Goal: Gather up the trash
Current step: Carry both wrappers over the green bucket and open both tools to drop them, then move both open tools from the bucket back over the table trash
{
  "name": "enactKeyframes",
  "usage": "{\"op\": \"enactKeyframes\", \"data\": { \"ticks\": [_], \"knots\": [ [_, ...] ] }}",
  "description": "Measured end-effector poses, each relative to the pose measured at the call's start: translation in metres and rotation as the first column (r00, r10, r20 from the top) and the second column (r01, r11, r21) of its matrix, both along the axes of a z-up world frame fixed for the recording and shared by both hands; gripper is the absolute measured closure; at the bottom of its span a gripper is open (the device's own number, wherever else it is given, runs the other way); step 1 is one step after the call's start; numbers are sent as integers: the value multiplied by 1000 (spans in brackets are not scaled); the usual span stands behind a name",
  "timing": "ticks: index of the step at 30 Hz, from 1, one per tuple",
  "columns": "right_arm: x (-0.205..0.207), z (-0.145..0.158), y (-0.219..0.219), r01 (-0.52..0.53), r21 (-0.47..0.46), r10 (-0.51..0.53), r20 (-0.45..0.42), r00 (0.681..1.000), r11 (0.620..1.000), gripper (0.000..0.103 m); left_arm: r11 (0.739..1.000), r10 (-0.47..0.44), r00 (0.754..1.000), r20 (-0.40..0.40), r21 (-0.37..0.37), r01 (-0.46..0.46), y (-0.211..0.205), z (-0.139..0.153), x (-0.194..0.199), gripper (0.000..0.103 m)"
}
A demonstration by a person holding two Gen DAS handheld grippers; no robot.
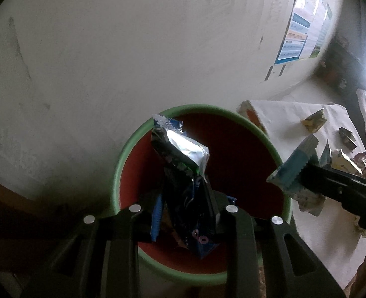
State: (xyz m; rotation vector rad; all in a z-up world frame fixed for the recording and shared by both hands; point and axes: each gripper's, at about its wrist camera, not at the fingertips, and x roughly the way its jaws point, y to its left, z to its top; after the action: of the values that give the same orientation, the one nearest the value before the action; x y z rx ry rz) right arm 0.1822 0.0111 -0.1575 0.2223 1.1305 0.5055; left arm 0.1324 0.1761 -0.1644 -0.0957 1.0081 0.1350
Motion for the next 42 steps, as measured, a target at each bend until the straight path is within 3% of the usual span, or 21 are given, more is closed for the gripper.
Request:
{"op": "enactKeyframes", "data": {
  "ticks": [4, 8, 11, 21, 27, 30, 34, 37, 42],
  "knots": [
    [0, 0, 6, -14, 13, 14, 5, 1000, 1000, 48, 1000, 12, 1000, 7, -3, -11, 3, 0, -1, 62],
    [-1, 1, 4, -5, 42, 5, 3, 1000, 999, 32, 1000, 17, 1000, 10, -4, -17, 3, 0, -2, 54],
    [0, 1, 3, 3, 51, -3, -1, 1000, 999, 32, 1000, 23, 1000, 9, 0, -23, 3, 0, 0, 47],
    [-9, 11, -17, 42, 49, -43, 27, 999, 998, 29, 1000, 10, 1000, 13, 9, -10, -4, 5, -1, 46],
    [-29, 21, -78, 150, -14, -148, 94, 985, 989, 29, 1000, -31, 999, 18, 2, 31, -22, 9, 0, 46],
    [-42, 22, -136, 298, -61, -289, 126, 949, 952, 29, 998, -59, 998, 25, 1, 59, -34, 12, 0, 46],
    [-64, 18, -230, 522, -119, -508, 131, 851, 844, 29, 995, -96, 995, 27, -6, 96, -50, 13, 2, 46],
    [-84, 8, -285, 627, -169, -617, 117, 779, 760, 29, 991, -134, 991, 29, -10, 134, -66, 15, 3, 46],
    [-92, -25, -346, 744, -21, -744, -63, 666, 668, 29, 975, -218, 976, 22, -41, 219, -105, 18, 5, 46]
  ]
}}
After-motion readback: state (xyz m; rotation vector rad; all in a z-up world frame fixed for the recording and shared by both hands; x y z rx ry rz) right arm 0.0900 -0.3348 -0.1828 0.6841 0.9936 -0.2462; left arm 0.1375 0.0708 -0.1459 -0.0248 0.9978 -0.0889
